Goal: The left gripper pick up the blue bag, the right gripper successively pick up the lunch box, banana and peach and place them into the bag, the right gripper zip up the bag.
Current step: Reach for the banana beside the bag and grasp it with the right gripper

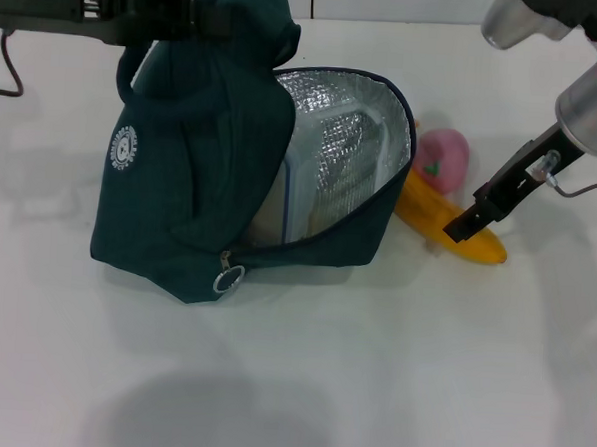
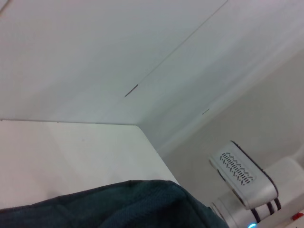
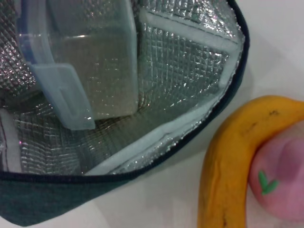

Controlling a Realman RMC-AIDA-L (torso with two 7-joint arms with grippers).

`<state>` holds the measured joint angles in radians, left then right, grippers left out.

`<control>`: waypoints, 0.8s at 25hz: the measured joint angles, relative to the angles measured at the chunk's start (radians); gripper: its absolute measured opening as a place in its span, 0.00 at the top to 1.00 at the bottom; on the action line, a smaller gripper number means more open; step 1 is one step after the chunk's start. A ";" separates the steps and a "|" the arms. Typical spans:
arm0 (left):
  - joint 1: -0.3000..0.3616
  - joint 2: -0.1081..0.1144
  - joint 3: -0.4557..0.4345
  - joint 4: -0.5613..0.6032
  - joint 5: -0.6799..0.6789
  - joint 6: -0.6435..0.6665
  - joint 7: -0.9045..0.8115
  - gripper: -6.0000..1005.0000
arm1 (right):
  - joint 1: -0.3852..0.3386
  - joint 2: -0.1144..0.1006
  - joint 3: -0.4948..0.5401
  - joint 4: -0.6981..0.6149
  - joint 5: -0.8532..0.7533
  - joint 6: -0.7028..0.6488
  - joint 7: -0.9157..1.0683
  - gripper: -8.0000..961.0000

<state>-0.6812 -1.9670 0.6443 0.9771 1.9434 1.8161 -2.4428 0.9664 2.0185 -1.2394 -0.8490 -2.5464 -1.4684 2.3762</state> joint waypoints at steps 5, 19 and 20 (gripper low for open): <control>0.000 0.000 0.000 0.000 0.001 0.000 0.002 0.96 | -0.013 0.003 -0.031 0.015 0.012 0.045 -0.027 0.27; -0.004 0.002 0.000 0.000 0.007 -0.003 0.002 0.96 | -0.034 0.005 -0.049 0.080 0.081 0.126 -0.105 0.28; -0.004 0.002 0.000 0.000 0.007 -0.003 0.002 0.96 | -0.034 0.004 -0.049 0.082 0.086 0.128 -0.110 0.28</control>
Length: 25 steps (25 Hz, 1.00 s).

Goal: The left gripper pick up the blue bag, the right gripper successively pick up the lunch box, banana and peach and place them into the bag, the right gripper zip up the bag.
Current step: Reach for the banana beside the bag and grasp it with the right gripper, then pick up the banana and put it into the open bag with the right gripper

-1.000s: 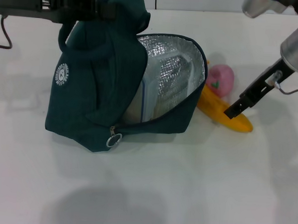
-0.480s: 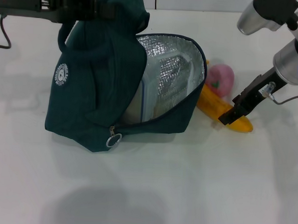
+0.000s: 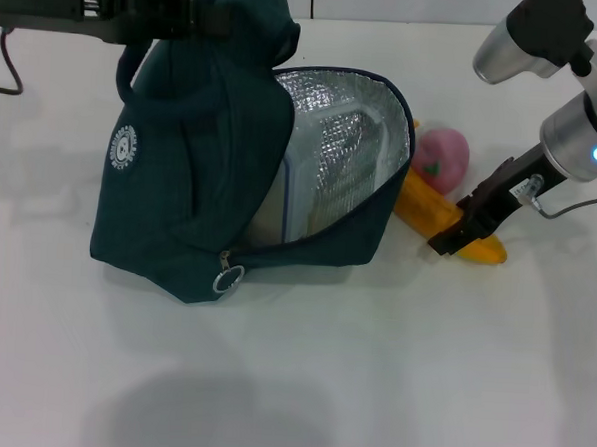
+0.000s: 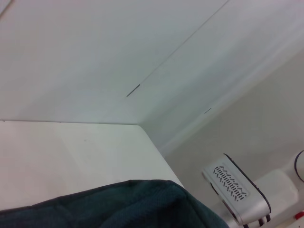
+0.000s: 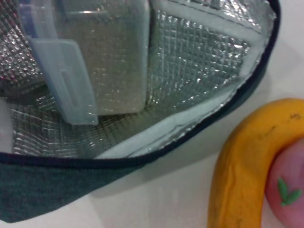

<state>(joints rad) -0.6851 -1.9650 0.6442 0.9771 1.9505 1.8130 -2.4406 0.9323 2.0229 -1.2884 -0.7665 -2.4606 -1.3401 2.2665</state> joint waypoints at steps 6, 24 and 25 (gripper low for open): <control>-0.001 -0.001 0.000 0.000 0.001 0.000 0.001 0.96 | -0.001 -0.001 -0.009 0.006 0.006 0.012 -0.015 0.28; 0.003 0.001 0.000 0.000 -0.002 0.000 0.009 0.96 | -0.030 -0.009 -0.007 -0.063 0.003 0.005 -0.016 0.55; 0.004 0.001 -0.001 0.000 -0.004 0.000 0.009 0.96 | -0.036 -0.009 0.001 -0.079 0.004 0.000 -0.016 0.55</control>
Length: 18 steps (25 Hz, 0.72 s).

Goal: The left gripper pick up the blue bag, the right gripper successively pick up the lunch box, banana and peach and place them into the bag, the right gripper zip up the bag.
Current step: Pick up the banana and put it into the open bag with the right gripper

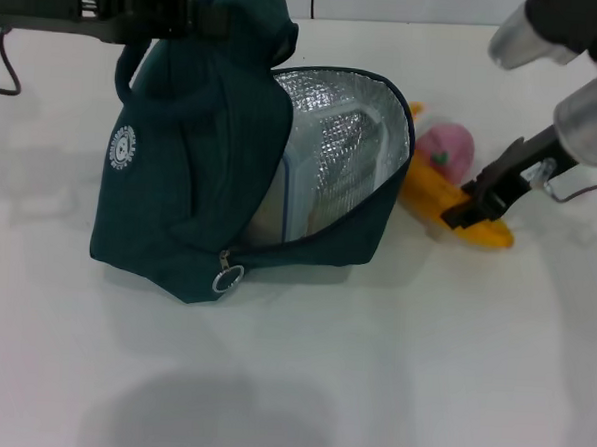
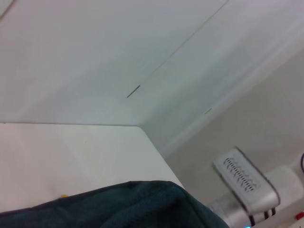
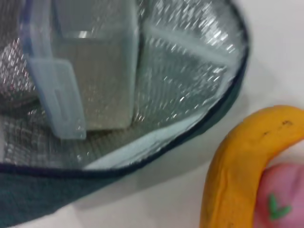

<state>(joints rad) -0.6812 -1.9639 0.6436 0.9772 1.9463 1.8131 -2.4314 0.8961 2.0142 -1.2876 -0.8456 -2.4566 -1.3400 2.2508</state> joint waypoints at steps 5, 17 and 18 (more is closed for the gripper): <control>0.002 0.001 -0.002 0.000 -0.001 0.001 0.000 0.96 | -0.039 -0.005 0.146 -0.085 0.044 -0.050 -0.020 0.55; 0.003 0.021 -0.003 -0.060 -0.003 0.007 -0.014 0.96 | -0.168 -0.112 0.460 -0.075 0.544 -0.246 -0.176 0.55; 0.006 0.022 -0.004 -0.061 -0.003 0.007 -0.013 0.96 | -0.182 -0.120 0.462 -0.068 0.597 -0.266 -0.191 0.55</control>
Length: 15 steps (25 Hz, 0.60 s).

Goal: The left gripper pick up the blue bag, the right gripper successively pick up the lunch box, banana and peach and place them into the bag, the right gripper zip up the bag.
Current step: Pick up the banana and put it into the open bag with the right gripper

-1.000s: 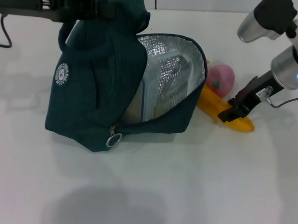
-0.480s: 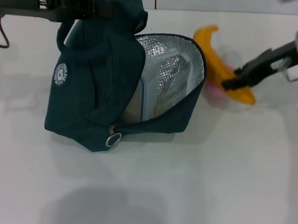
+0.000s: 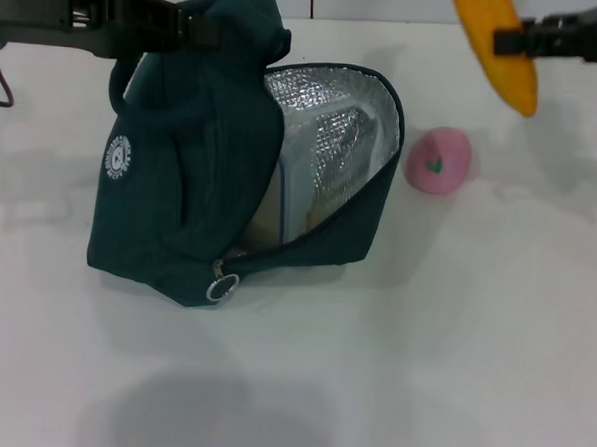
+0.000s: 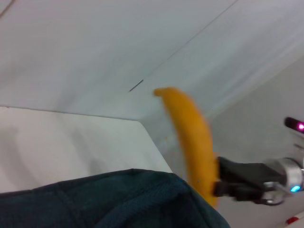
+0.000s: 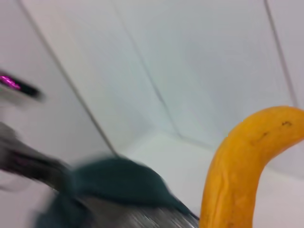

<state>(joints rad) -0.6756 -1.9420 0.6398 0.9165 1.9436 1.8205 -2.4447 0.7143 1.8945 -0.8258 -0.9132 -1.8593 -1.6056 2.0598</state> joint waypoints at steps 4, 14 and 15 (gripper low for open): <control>0.005 0.000 -0.004 -0.001 0.000 0.000 0.000 0.96 | -0.036 -0.023 0.003 0.072 0.173 -0.109 -0.062 0.55; 0.010 -0.008 -0.005 -0.001 0.000 -0.003 0.003 0.96 | -0.015 -0.029 -0.023 0.185 0.172 -0.361 -0.113 0.55; 0.010 -0.009 -0.005 -0.001 0.000 -0.003 0.002 0.96 | -0.010 -0.027 -0.033 0.194 0.166 -0.373 -0.113 0.55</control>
<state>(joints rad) -0.6657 -1.9506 0.6351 0.9153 1.9433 1.8176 -2.4422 0.7038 1.8673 -0.8587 -0.7197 -1.6937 -1.9783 1.9463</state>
